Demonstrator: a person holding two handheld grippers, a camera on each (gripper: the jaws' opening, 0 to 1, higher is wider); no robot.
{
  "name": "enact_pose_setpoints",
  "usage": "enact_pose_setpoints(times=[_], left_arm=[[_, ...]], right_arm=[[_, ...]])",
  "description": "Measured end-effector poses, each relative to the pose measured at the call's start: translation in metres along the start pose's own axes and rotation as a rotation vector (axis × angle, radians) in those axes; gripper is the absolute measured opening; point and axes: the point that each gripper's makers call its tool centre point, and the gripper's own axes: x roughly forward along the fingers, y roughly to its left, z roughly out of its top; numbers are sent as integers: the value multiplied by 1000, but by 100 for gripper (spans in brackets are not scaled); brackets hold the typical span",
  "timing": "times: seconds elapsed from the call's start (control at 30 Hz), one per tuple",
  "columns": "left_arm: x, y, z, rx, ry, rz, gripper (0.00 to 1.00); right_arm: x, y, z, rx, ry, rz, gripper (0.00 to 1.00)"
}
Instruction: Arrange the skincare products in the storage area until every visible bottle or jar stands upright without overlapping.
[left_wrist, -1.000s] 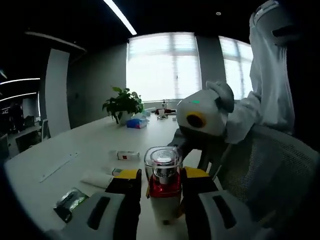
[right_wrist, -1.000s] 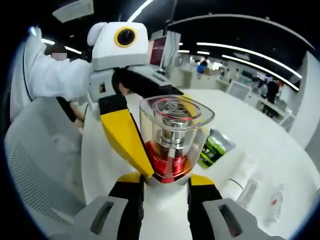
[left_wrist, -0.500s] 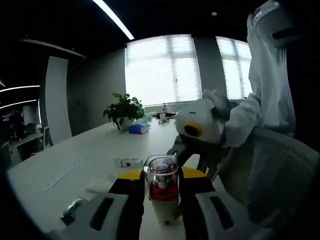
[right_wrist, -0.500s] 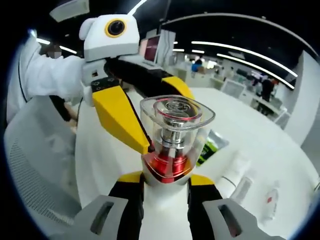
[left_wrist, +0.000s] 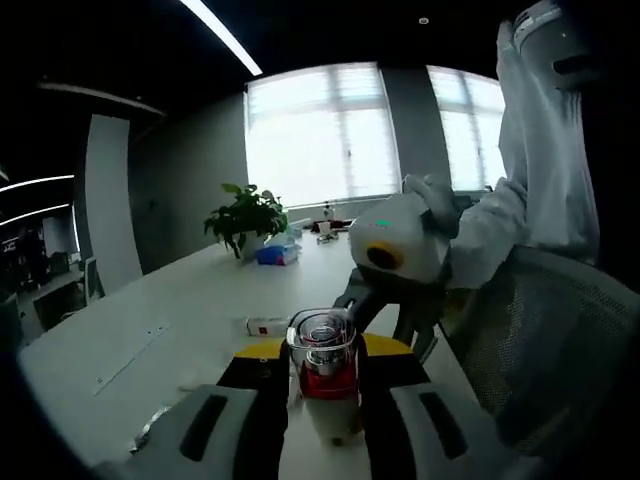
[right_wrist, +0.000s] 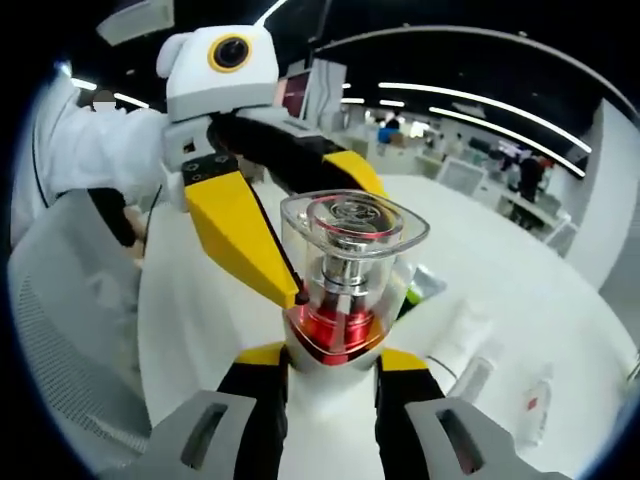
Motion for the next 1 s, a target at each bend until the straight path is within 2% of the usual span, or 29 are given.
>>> enact_pose_setpoints(times=[0.2,0.4,0.6,0.7,1.0], left_arm=[[6,9,-1,17,20,17,21],[9,17,-2,1,13,25,21],[13,18,-1,4,23,21,21],[15,26,-2,-1,22,20,21],[14,35,-7,7,25,30,22]], right_arm=[[4,-11,2,-16,2,3,26],[8,-20,3,-29,1,7,26],[11,-26,4,-22,-13,8,26],[12,-29,5,-13,-20,11,26],[16,-35,7,-30,-33,12,26]])
